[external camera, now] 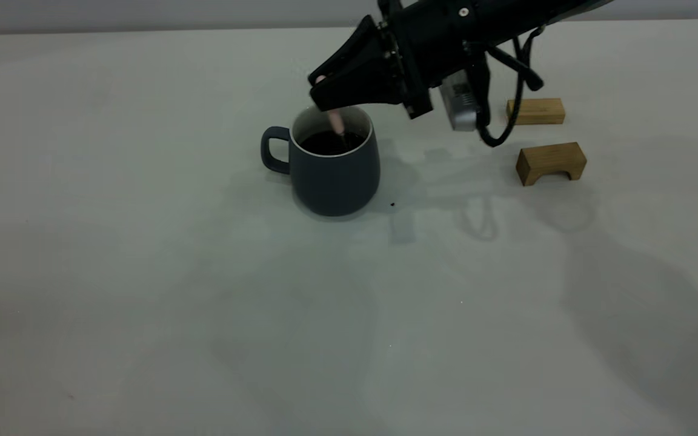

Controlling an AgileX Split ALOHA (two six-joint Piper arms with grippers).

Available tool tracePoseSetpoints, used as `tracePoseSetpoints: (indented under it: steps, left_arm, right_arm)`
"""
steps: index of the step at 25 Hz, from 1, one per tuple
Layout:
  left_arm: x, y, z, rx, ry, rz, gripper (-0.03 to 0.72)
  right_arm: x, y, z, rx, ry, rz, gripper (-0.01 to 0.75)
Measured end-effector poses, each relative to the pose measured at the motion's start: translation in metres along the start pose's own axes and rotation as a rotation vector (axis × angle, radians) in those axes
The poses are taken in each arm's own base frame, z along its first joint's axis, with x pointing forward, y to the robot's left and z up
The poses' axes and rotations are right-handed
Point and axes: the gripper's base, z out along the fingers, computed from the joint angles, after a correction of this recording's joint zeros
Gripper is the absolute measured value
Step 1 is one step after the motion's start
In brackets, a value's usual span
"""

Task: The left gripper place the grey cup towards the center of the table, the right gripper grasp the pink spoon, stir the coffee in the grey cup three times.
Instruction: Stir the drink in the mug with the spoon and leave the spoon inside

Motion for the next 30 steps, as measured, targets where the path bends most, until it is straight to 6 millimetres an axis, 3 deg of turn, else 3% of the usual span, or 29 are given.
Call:
tracePoseSetpoints:
  steps: [5, 12, 19, 30]
  left_arm:
    - [0.000, 0.000, 0.000, 0.000, 0.000, 0.000, 0.355]
    - [0.000, 0.000, 0.000, 0.000, 0.000, 0.000, 0.355]
    - [0.000, 0.000, 0.000, 0.000, 0.000, 0.000, 0.355]
    - [0.000, 0.000, 0.000, 0.000, 0.000, 0.000, 0.355]
  right_arm:
    - [0.009, 0.000, 0.017, -0.064, 0.002, -0.106, 0.149]
    - [0.001, 0.005, 0.008, -0.071, -0.051, -0.345, 0.149]
    - [-0.003, 0.003, -0.001, -0.025, -0.033, -0.239, 0.149]
    - [0.005, -0.004, 0.014, -0.002, -0.021, -0.156, 0.149]
